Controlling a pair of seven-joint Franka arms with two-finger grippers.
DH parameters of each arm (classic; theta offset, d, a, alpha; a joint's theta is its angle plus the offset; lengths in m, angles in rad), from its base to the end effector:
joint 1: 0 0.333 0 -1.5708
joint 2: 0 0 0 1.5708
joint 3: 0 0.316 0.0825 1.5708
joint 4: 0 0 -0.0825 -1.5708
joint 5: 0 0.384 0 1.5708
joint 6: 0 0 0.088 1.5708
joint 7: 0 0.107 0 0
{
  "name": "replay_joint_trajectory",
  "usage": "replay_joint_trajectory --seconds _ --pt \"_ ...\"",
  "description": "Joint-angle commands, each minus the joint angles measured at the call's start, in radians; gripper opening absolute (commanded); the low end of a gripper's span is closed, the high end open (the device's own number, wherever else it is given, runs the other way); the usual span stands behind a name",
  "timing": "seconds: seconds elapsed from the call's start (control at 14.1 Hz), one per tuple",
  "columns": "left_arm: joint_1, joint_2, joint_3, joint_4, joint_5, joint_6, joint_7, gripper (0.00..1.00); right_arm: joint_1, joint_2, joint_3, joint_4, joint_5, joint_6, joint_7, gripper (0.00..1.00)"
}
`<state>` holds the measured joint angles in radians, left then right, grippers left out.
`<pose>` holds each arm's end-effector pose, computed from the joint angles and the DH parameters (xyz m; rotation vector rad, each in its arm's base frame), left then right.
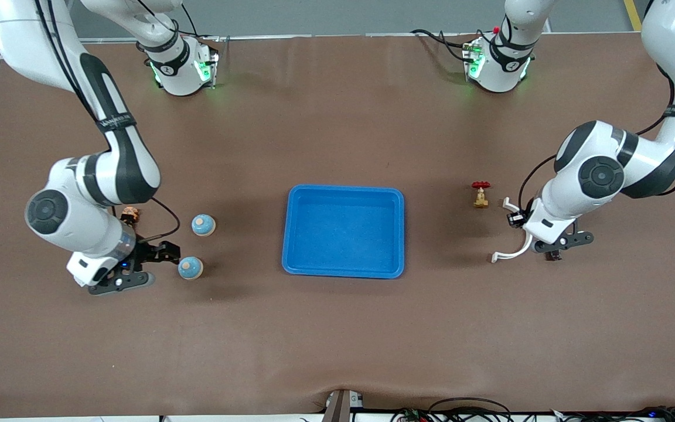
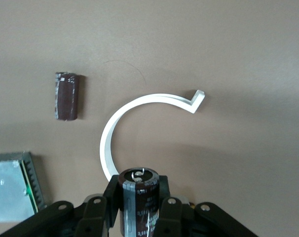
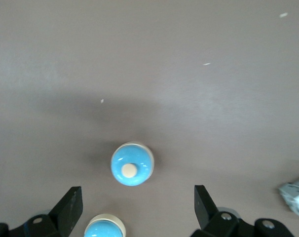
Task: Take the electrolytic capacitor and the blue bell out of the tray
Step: 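Lower the capacitor with the left gripper while the right gripper withdraws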
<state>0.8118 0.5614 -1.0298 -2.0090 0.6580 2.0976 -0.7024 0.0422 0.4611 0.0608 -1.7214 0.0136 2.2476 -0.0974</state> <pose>0.5767 -0.0757 0.2811 -3.0279 -0.2001 0.1215 0.6678 0.0653 0.3258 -3.0888 -0.2865 -0.1020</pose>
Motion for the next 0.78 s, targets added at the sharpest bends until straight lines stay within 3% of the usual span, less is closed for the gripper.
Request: replay_joint_trajectory --seconds 0.0,0.43,0.71 --pt "0.0 0.115 0.002 0.018 0.103 0.019 -0.003 0.0 -0.066 -0.041 0.008 -0.004 0.009 -0.032 0.004 1.0" --pt "-0.183 0.157 0.148 0.078 0.111 0.041 -0.068 0.0 -0.142 -0.102 0.007 0.058 0.009 -0.141 0.019 1.0" --pt "-0.186 0.161 0.158 0.078 0.112 0.071 -0.068 0.0 -0.134 -0.098 0.007 0.172 -0.033 -0.278 0.16 1.0"
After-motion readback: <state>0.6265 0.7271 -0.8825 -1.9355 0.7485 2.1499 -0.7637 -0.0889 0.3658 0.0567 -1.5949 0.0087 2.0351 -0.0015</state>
